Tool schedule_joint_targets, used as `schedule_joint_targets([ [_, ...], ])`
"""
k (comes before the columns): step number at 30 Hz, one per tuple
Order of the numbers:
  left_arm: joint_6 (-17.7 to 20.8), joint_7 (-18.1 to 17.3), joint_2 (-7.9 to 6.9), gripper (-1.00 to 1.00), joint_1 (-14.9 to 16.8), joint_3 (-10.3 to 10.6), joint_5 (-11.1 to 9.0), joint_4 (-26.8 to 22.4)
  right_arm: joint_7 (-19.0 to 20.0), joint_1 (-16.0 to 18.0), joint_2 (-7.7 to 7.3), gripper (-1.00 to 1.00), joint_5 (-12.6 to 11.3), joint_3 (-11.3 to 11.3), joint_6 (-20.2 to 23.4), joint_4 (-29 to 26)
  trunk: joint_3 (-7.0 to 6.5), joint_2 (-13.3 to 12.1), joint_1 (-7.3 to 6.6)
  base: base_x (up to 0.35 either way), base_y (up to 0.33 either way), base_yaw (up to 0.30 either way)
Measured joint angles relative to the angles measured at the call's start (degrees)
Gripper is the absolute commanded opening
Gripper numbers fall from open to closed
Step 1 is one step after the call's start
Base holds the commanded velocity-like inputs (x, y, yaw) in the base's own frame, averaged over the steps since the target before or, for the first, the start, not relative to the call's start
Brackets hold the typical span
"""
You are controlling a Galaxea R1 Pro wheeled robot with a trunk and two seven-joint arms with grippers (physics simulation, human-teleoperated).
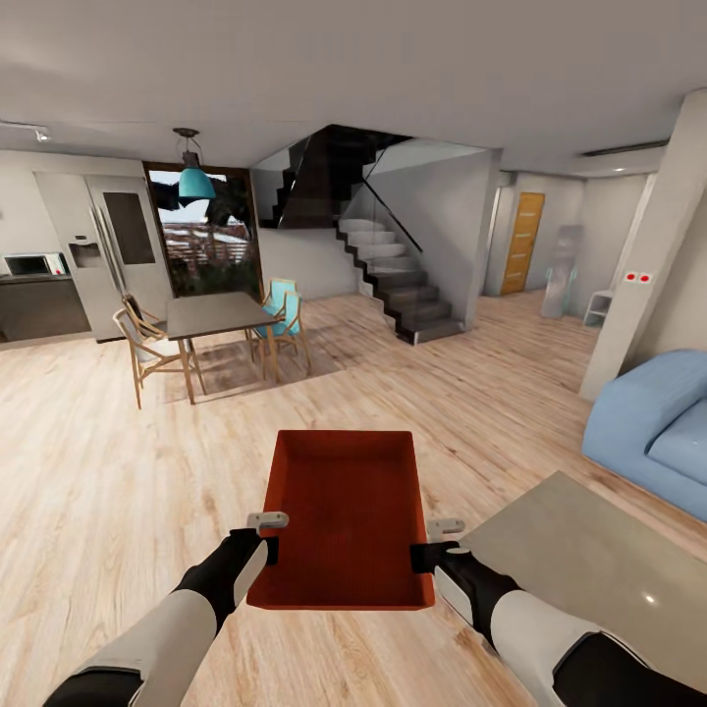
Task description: Move the two storage containers from the living room to the garage. In the garage, place one container on the floor and stack the other container on top of it (either order is fine).
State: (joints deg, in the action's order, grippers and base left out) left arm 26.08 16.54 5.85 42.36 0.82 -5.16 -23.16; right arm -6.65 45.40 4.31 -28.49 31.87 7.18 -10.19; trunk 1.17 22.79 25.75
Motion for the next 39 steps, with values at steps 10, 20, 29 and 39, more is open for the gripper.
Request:
schedule_joint_targets([
  [10, 0.0, 0.0, 0.07, -1.0, 0.0, -0.1, 0.1, 0.0, 0.1, 0.0, -0.03, -1.0, 0.0, -0.1, 0.0, 0.1, 0.0, 0.0, -0.02, 0.075, 0.0, 0.0],
  [20, 0.0, 0.0, 0.02, -1.0, 0.0, 0.0, 0.0, 0.0, 0.0, 0.0, -0.01, -1.0, 0.0, 0.0, 0.0, 0.0, 0.0, 0.0, -0.03, 0.311, 0.0, 0.005],
  [29, 0.0, 0.0, 0.02, -1.0, 0.0, 0.0, 0.0, 0.0, 0.0, 0.0, 0.01, -1.0, -0.1, 0.0, -0.1, 0.1, 0.0, 0.0, -0.03, 0.322, 0.0, 0.207],
  [39, 0.0, 0.0, 0.0, -1.0, 0.0, 0.0, 0.0, 0.0, 0.0, 0.0, 0.01, -1.0, -0.1, 0.0, -0.1, 0.1, 0.0, 0.0, -0.03, 0.322, 0.0, 0.231],
])
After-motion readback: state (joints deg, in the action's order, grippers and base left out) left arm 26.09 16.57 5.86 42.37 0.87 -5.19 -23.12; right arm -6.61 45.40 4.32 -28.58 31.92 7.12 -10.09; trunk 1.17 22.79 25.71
